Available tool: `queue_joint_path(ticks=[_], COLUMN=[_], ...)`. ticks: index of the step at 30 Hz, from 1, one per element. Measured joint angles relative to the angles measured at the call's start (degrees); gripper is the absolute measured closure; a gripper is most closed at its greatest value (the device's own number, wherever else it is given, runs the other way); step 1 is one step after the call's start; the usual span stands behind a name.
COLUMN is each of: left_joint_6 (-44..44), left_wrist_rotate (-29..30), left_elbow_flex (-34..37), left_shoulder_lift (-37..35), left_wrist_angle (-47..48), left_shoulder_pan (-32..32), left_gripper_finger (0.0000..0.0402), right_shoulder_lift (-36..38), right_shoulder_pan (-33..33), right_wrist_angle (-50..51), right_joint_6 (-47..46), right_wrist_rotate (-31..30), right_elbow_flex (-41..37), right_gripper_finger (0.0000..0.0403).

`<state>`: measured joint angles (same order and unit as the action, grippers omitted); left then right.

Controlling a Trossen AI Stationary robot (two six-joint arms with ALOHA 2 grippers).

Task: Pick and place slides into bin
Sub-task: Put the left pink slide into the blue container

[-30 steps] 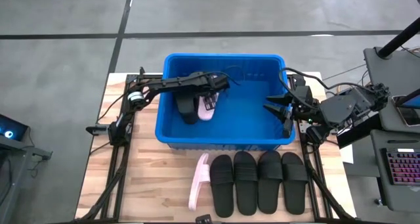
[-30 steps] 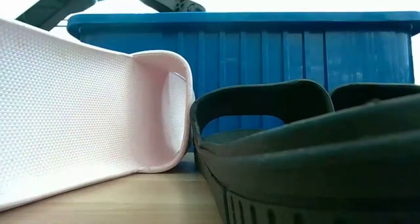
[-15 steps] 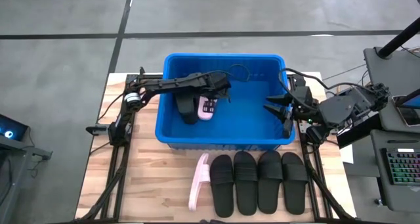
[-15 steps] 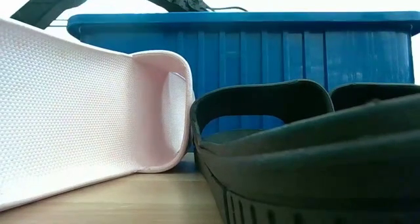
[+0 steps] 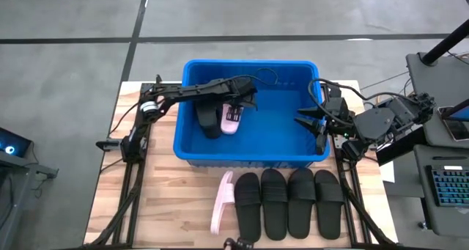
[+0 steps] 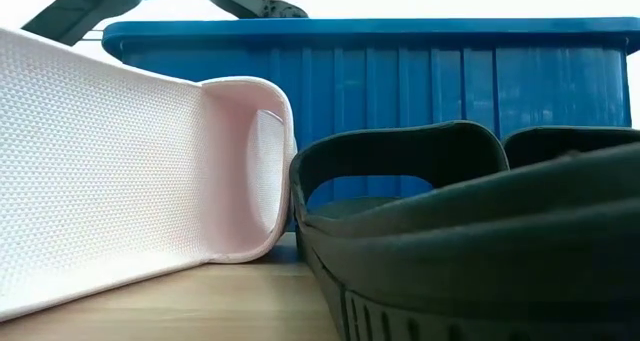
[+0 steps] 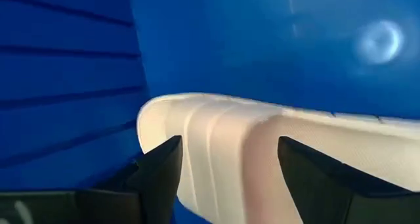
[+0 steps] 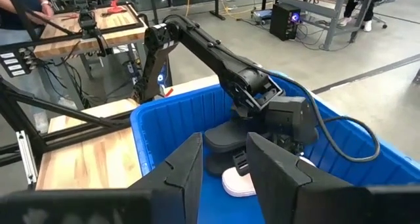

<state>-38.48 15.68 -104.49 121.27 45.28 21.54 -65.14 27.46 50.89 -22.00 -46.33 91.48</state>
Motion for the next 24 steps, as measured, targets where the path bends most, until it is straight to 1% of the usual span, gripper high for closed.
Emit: queue_joint_path(ticks=[6, 9, 12, 16, 24], left_joint_6=[-0.9, -1.0, -1.0, -1.0, -0.9], left_wrist_rotate=[0.0, 1.6, 1.9, 1.7, 1.3], left_elbow_flex=[0.0, 0.1, 0.2, 0.8, 3.3], left_shoulder_lift=[1.1, 1.1, 1.1, 1.1, 1.4], left_wrist_angle=[0.1, -0.7, -1.3, -1.4, -2.0], left_shoulder_pan=[0.0, 0.4, 0.8, 1.3, 1.7], left_gripper_finger=[0.0185, 0.0193, 0.0208, 0.025, 0.0357], right_shoulder_lift=[0.0, 0.0, 0.0, 0.0, 0.0], right_shoulder_pan=[0.0, 0.0, 0.0, 0.0, 0.0], right_wrist_angle=[1.1, 1.6, 1.6, 1.6, 1.6], right_joint_6=[0.0, 0.2, 0.2, 0.1, 0.0], right_wrist_rotate=[0.0, 0.0, 0.0, 0.0, 0.0], right_elbow_flex=[0.0, 0.0, 0.0, 0.0, 0.0], right_gripper_finger=[0.0296, 0.0294, 0.0294, 0.0294, 0.0299])
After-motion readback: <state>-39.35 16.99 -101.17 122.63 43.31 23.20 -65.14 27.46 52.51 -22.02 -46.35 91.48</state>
